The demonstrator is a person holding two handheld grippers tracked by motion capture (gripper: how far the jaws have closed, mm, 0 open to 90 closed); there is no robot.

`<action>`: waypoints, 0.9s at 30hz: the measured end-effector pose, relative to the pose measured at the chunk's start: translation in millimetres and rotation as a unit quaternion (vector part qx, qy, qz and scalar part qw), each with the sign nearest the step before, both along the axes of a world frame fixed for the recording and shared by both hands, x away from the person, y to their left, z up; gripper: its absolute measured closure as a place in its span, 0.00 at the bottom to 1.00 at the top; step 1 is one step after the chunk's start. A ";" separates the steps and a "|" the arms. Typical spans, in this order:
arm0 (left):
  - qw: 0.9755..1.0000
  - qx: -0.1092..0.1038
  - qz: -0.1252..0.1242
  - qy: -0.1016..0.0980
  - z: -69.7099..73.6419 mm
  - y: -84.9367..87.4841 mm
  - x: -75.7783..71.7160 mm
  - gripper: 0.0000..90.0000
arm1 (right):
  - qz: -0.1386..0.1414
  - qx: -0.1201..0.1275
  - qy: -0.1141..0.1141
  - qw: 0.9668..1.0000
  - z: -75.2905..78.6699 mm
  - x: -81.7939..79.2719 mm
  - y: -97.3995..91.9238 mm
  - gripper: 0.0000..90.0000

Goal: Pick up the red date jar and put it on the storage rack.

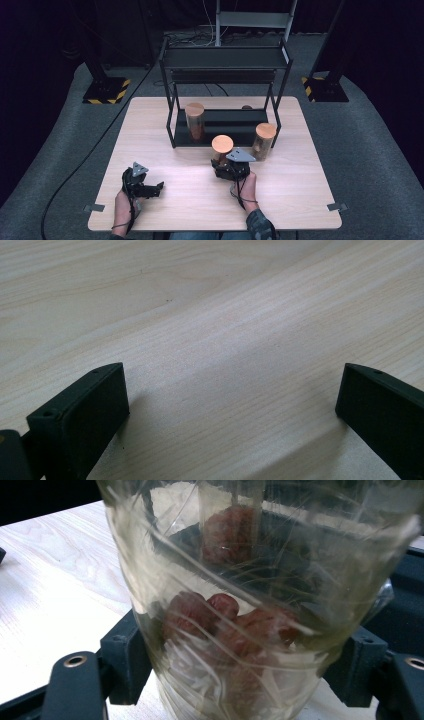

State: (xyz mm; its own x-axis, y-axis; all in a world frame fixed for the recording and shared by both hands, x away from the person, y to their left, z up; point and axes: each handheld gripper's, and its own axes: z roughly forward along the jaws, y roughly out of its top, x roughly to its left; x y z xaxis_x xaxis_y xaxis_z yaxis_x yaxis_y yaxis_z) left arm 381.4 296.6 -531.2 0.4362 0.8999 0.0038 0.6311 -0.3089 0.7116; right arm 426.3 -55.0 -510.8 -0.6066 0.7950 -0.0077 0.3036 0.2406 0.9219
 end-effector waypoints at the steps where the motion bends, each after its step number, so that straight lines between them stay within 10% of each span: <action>1: 1.000 0.000 0.000 0.000 0.0 0.1 0.0 0.00 | 0.000 -0.003 -0.001 1.000 0.2 -0.5 0.3 0.27; 27: 1.000 0.001 0.002 0.000 0.1 0.1 -0.1 0.00 | -0.005 0.005 -0.016 1.000 21.5 -6.5 -2.9 0.27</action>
